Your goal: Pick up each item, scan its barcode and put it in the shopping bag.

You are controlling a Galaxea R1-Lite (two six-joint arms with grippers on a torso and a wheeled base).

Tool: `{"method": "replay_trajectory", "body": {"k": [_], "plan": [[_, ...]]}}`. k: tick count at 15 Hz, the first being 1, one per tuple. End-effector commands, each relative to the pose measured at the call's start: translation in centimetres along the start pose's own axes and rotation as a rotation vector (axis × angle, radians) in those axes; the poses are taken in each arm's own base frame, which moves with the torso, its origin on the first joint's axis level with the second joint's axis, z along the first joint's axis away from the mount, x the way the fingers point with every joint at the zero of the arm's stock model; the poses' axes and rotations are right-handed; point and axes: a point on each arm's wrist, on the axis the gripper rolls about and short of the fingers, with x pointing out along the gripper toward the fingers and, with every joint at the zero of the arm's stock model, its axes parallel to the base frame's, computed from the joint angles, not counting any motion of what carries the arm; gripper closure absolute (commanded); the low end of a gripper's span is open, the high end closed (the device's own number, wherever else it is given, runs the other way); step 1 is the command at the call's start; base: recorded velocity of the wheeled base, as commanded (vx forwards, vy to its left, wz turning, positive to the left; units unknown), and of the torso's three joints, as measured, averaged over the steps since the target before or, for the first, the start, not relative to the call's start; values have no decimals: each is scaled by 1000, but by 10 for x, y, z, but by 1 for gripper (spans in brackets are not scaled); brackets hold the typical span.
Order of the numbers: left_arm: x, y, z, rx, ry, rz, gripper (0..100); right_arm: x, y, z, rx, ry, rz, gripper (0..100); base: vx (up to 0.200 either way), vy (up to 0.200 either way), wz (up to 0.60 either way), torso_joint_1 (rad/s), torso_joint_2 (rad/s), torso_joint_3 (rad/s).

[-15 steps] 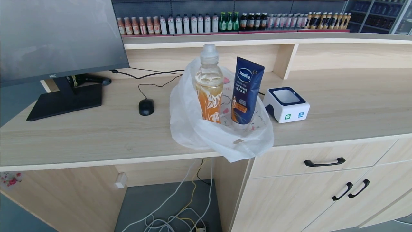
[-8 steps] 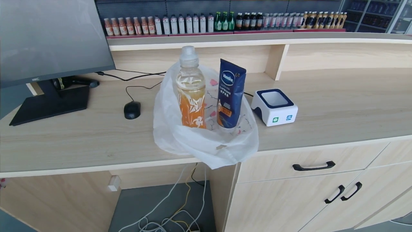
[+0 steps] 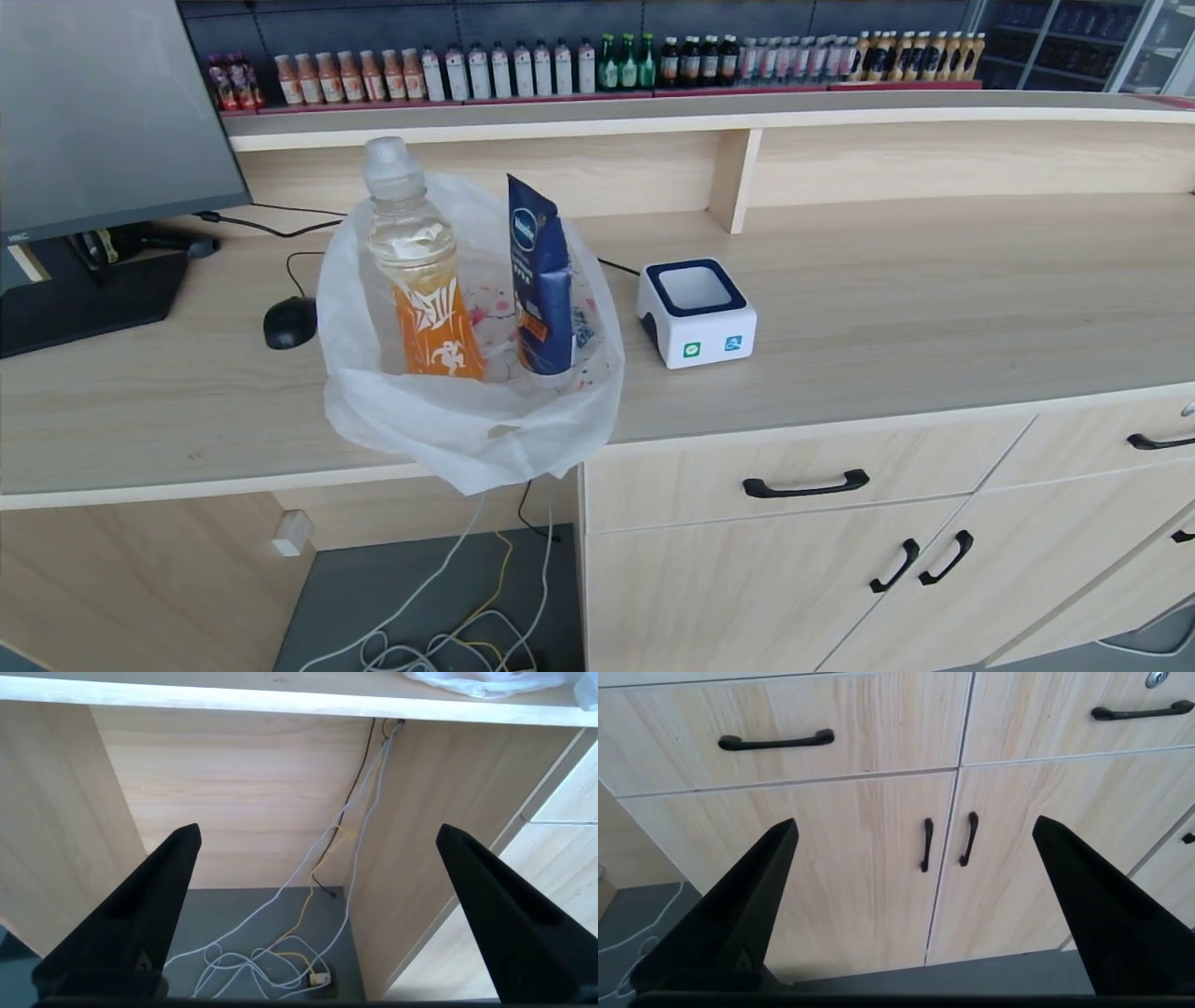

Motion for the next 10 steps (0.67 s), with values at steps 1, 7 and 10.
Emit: {"method": "replay_trajectory", "body": {"k": [1, 7, 10], "plan": [[0, 0, 0, -1, 0, 0, 0, 0, 0, 0, -2, 1, 0, 0, 0, -200, 0, 2, 2, 2], [0, 0, 0, -1, 0, 0, 0, 0, 0, 0, 4, 1, 0, 0, 0, -200, 100, 5, 2, 2], [0, 0, 0, -1, 0, -2, 0, 0, 0, 0, 8, 1, 1, 0, 0, 0, 200, 1, 1, -1]]}}
